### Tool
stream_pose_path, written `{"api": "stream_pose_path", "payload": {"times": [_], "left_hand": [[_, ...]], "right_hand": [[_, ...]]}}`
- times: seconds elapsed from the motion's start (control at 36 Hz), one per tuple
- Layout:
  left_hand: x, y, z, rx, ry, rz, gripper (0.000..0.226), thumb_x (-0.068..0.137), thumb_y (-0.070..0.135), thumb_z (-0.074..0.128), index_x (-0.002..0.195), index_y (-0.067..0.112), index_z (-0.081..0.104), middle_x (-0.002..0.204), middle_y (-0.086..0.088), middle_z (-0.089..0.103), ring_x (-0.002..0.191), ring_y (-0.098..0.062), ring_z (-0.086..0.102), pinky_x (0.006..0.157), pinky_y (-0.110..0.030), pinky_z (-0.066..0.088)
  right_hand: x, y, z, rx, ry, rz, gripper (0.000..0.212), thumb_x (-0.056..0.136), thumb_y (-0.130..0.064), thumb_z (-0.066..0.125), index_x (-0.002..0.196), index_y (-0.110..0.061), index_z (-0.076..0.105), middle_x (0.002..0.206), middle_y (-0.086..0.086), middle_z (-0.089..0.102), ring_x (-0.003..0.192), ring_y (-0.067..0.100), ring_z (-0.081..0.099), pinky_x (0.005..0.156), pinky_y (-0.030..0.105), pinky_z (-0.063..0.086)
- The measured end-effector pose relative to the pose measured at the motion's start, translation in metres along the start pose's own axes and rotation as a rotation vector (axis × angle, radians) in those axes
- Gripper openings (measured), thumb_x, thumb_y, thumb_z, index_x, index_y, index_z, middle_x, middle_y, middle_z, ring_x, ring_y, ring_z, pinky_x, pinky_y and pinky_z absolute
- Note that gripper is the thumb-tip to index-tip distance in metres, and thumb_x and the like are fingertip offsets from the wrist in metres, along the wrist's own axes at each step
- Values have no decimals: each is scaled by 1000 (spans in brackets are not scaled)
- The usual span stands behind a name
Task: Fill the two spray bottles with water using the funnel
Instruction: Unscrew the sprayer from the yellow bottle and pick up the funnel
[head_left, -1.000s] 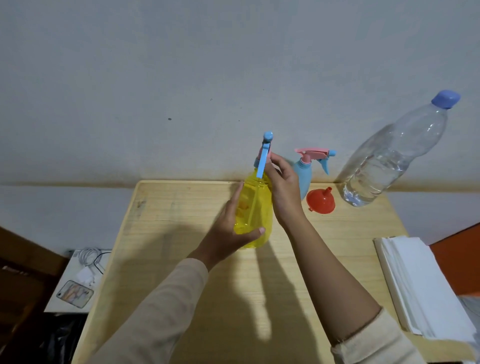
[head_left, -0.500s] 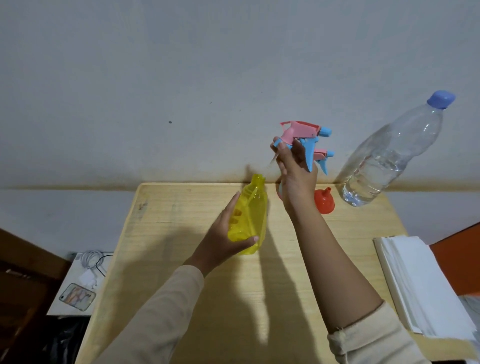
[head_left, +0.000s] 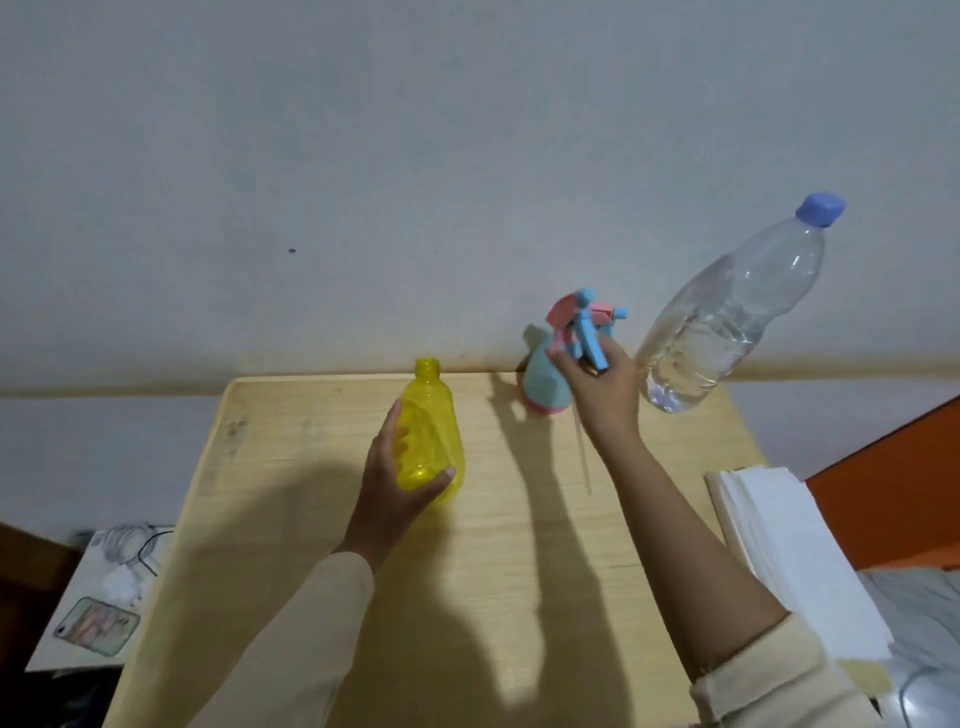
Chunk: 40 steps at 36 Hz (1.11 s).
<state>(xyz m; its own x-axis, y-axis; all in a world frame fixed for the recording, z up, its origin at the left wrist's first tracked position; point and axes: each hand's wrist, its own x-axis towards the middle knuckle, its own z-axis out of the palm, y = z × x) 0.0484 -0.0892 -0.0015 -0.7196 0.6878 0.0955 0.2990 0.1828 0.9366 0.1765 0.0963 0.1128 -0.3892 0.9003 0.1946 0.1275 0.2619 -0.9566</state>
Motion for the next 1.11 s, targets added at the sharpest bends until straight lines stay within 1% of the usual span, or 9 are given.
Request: {"api": "stream_pose_path", "payload": {"times": [0.11, 0.22, 0.33, 0.5, 0.64, 0.81, 0.89, 0.97, 1.11], "left_hand": [[0, -5, 6, 52, -5, 49, 97, 61, 61, 66, 142, 40, 16, 140, 12, 28, 130, -6, 31, 106, -26, 28], [-1, -12, 11, 95, -27, 131, 92, 69, 57, 64, 143, 37, 13, 137, 8, 27, 131, -9, 30, 107, -20, 25], [-3, -17, 16, 79, -44, 106, 90, 71, 57, 64, 142, 42, 12, 135, 11, 26, 131, -7, 31, 107, -17, 24], [-3, -24, 23, 92, -74, 70, 93, 69, 60, 64, 140, 52, 4, 138, 10, 25, 128, 0, 29, 105, -27, 30], [-7, -25, 23, 144, -76, 105, 93, 73, 50, 73, 142, 43, 11, 140, 11, 24, 125, 4, 26, 101, -26, 31], [-11, -24, 25, 171, -34, 81, 100, 73, 41, 75, 144, 39, 5, 150, 0, 25, 130, -7, 28, 100, -31, 36], [-13, -25, 27, 159, 7, 82, 98, 74, 30, 80, 145, 30, 12, 146, 6, 25, 130, -4, 28, 101, -27, 35], [-16, -23, 31, 151, 35, 78, 94, 75, 18, 81, 143, 28, 16, 149, -4, 29, 130, -7, 30, 98, -20, 33], [-20, -16, 33, 154, 101, 67, 91, 76, 22, 79, 144, 28, 18, 147, -5, 33, 126, 0, 31, 95, -1, 28]], "right_hand": [[-39, 67, 2, -213, -120, 121, 14, 78, -10, 73, 87, -17, 65, 76, -13, 63, 72, -7, 58, 70, 21, 45], [-66, 106, 2, -378, -155, 118, 18, 78, -15, 73, 93, -8, 67, 88, 0, 64, 83, 17, 58, 72, 25, 40], [-75, 126, 8, -482, -137, 132, 21, 75, -10, 71, 93, -5, 63, 89, 10, 60, 86, 25, 53, 72, 28, 37], [-79, 134, 18, -479, -37, 234, 20, 78, -16, 68, 93, -10, 57, 89, 4, 54, 87, 21, 50, 74, 32, 42], [-83, 135, 20, -461, -48, 232, 20, 79, -17, 68, 93, -12, 55, 89, 4, 54, 87, 21, 48, 73, 31, 39], [-84, 129, 16, -425, -85, 240, 15, 79, -16, 65, 89, -12, 54, 86, 2, 53, 84, 19, 49, 70, 30, 41], [-84, 128, 14, -427, -108, 241, 14, 79, -14, 64, 88, -11, 54, 87, 4, 54, 84, 20, 49, 68, 29, 39], [-84, 128, 13, -430, -127, 244, 13, 80, -12, 63, 89, -11, 54, 89, 6, 54, 84, 20, 49, 67, 26, 35], [-83, 130, 11, -445, -168, 260, 15, 80, -14, 62, 91, -8, 55, 91, 8, 54, 87, 23, 49, 70, 32, 41]]}}
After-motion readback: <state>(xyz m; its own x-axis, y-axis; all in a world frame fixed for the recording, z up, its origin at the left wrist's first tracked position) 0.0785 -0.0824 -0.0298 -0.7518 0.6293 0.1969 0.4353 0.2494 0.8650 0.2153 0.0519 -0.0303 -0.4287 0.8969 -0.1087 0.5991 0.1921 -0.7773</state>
